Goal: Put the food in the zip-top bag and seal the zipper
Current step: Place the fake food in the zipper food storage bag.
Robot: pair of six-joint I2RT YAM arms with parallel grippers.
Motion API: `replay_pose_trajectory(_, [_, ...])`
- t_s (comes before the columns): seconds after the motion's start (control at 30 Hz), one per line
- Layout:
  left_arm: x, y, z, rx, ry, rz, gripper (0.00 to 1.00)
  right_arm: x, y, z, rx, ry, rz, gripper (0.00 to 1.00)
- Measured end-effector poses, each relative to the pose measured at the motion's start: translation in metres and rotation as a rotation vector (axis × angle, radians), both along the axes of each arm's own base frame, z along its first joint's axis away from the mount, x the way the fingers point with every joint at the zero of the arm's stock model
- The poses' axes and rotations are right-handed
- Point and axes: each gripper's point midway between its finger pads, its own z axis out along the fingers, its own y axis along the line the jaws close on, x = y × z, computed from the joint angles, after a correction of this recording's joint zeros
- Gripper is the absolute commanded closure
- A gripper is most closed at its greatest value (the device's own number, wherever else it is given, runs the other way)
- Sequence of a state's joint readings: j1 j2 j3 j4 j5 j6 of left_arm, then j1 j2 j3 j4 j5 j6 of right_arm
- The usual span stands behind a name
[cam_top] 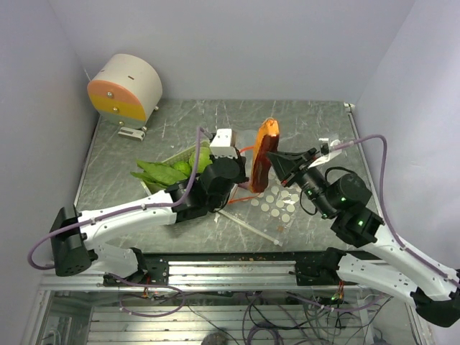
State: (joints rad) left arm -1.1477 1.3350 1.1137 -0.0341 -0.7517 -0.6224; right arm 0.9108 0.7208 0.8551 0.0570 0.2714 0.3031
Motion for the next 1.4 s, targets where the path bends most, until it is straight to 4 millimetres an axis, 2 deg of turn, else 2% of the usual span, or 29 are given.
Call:
replay_pose_trajectory(0.13, [-0.006, 0.006, 0.017, -0.051, -0.006, -0.017, 0.93, 0.008, 0.001, -0.018, 0.029, -0.016, -0.033, 1.0])
replay_pose_trajectory(0.2, [-0.01, 0.009, 0.026, -0.081, -0.007, -0.028, 0.93, 0.011, 0.001, -0.021, 0.044, -0.031, -0.043, 1.0])
replay_pose_trajectory(0.4, [-0.019, 0.011, 0.046, -0.168, -0.005, -0.066, 0.93, 0.016, 0.002, -0.001, 0.124, -0.113, -0.064, 1.0])
replay_pose_trajectory(0.57, [-0.023, 0.006, 0.046, -0.193, 0.011, -0.092, 0.93, 0.018, 0.003, 0.011, 0.19, -0.16, -0.072, 1.0])
replay_pose_trajectory(0.67, [-0.023, 0.002, 0.044, -0.195, 0.02, -0.102, 0.93, 0.022, 0.008, 0.01, 0.197, -0.165, -0.071, 1.0])
replay_pose_trajectory(1.07, [-0.027, -0.009, 0.043, -0.295, 0.059, -0.136, 0.93, 0.027, 0.015, -0.045, 0.103, -0.137, -0.1, 1.0])
replay_pose_trajectory(1.23, [-0.031, -0.018, 0.047, -0.387, 0.081, -0.172, 0.93, 0.027, 0.019, -0.057, 0.107, -0.136, -0.107, 1.0])
replay_pose_trajectory(1.37, [-0.031, -0.018, 0.032, -0.418, 0.109, -0.168, 0.93, 0.029, 0.02, -0.066, 0.1, -0.123, -0.117, 0.66])
replay_pose_trajectory(1.4, [-0.031, -0.017, 0.028, -0.422, 0.116, -0.164, 0.93, 0.028, 0.021, -0.068, 0.098, -0.117, -0.116, 0.61])
